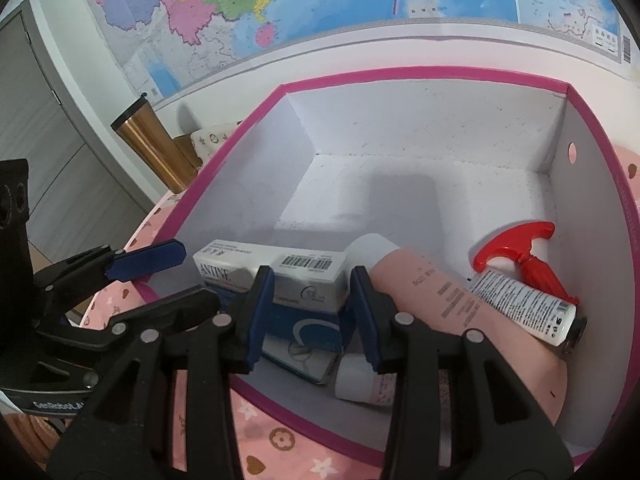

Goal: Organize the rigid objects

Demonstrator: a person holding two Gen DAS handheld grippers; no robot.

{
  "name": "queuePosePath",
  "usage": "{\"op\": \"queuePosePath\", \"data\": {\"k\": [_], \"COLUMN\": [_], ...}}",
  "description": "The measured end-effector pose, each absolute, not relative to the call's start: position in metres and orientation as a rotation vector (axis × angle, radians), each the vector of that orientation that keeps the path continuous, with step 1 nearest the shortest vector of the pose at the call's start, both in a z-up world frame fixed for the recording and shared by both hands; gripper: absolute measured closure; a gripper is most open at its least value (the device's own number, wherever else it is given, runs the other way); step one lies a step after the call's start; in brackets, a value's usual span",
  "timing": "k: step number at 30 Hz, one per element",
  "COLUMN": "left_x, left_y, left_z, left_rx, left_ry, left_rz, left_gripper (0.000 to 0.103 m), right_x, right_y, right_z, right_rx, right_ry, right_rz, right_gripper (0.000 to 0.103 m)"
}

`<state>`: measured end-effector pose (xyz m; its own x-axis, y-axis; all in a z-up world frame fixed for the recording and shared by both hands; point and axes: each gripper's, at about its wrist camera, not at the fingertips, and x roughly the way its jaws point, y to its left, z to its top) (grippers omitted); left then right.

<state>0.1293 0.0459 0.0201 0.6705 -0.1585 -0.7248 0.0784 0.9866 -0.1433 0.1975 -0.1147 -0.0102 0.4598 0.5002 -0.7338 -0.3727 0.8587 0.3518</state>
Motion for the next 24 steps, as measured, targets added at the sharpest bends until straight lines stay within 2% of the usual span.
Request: {"op": "queuePosePath", "data": {"k": [6, 9, 13, 19, 21, 23, 24], "left_x": [0.127, 0.121, 0.109, 0.082, 0.073, 0.065, 0.061], "left_y": [0.042, 0.041, 0.042, 0.036, 0.033, 0.027, 0.025], "left_z": [0.022, 0.024, 0.029, 0.039, 0.041, 0.043, 0.042], "left_rx": [-0.064, -0.041, -0.031, -0.029, -0.030, -0.026, -0.024], "left_ry": [0.792, 0.758, 0.710, 0.629, 0.615, 0.603, 0.596], "left_rz": [-0.092, -0.062, -0.067, -0.087, -0.095, -0.095, -0.094], "left_gripper": [0.039, 0.031, 0.030, 0.018, 0.015, 0.012, 0.007], "right_x": [0.199, 0.197, 0.189, 0.162, 0.150, 0.136, 0.126], "right_y": [-0.113, -0.115, -0.124, -0.140, -0.145, -0.149, -0.151], "right_z": [-0.012, -0.012, -0.006, 0.016, 0.023, 0.029, 0.032], "right_rx": [0.103, 0.094, 0.104, 0.103, 0.101, 0.090, 0.077], "right_ry": [0.941, 0.929, 0.906, 0.822, 0.795, 0.764, 0.743], "right_rz": [0.498, 0.478, 0.484, 0.496, 0.497, 0.496, 0.491], "right_gripper": [0.060, 0.060, 0.060, 0.060, 0.056, 0.046, 0.045]}}
